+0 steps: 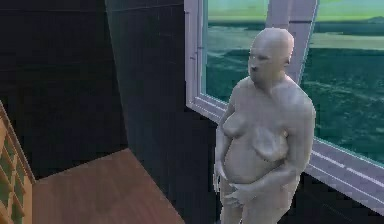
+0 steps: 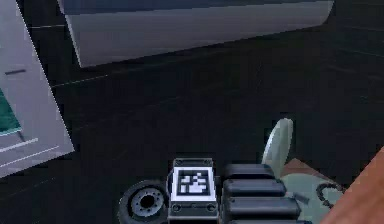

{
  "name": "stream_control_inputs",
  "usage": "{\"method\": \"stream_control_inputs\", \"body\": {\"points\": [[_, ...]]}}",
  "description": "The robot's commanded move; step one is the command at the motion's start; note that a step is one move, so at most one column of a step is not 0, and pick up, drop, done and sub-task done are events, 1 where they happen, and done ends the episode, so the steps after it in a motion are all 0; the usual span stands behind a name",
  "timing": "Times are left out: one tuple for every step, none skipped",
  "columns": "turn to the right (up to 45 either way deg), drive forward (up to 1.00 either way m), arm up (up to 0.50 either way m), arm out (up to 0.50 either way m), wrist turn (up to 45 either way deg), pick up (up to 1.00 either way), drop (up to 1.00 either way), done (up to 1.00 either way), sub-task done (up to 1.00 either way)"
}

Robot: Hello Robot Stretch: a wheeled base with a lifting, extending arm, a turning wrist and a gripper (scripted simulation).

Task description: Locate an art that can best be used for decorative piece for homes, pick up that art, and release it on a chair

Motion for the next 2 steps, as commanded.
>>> {"method": "stream_control_inputs", "body": {"points": [[-27.0, 0.00, 0.00, 0.00, 0.0, 0.00, 0.00, 0.00, 0.00], [45.0, 0.00, 0.00, 0.00, 0.0, 0.00, 0.00, 0.00, 0.00]]}}
